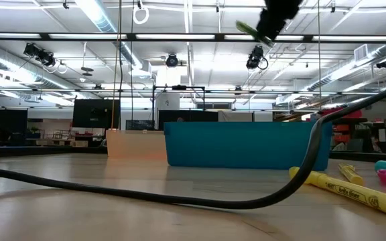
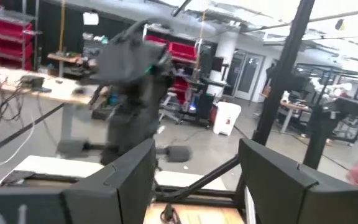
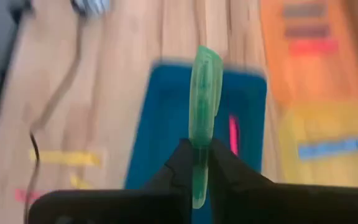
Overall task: Pick & Place Markers
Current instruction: Put the small green highlighter into the orange transparent bin
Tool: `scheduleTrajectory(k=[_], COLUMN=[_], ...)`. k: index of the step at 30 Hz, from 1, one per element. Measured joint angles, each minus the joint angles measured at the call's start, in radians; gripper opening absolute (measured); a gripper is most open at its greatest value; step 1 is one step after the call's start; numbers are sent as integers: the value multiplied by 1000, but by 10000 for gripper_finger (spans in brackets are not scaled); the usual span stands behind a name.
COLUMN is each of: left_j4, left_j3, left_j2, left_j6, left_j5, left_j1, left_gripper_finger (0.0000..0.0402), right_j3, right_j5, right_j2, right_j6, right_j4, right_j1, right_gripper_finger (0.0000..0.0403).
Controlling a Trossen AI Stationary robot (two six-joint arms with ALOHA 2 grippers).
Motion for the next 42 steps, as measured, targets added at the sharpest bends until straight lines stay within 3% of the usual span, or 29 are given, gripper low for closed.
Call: scheduleTrajectory(k=[8,20,30,42], left_j4=[1,0,-4,-113], left_j3=[-1,0,2,103], left_j2=[-20,-33,-33,-27], left_j6=[-10,37,43,43], left_j5=[-1,6,-38,-64], left_j1=[29,37,37,33], left_gripper_finger=[236,236,236,236], right_j3=[0,0,0,1], right_j5=[-12,91,87,80], right_j2=[0,0,6,40], right_j6=[102,164,225,225], right_j4=[345,793,929,978], right_j1=[69,109,109,127], right_gripper_finger=[13,13,13,13])
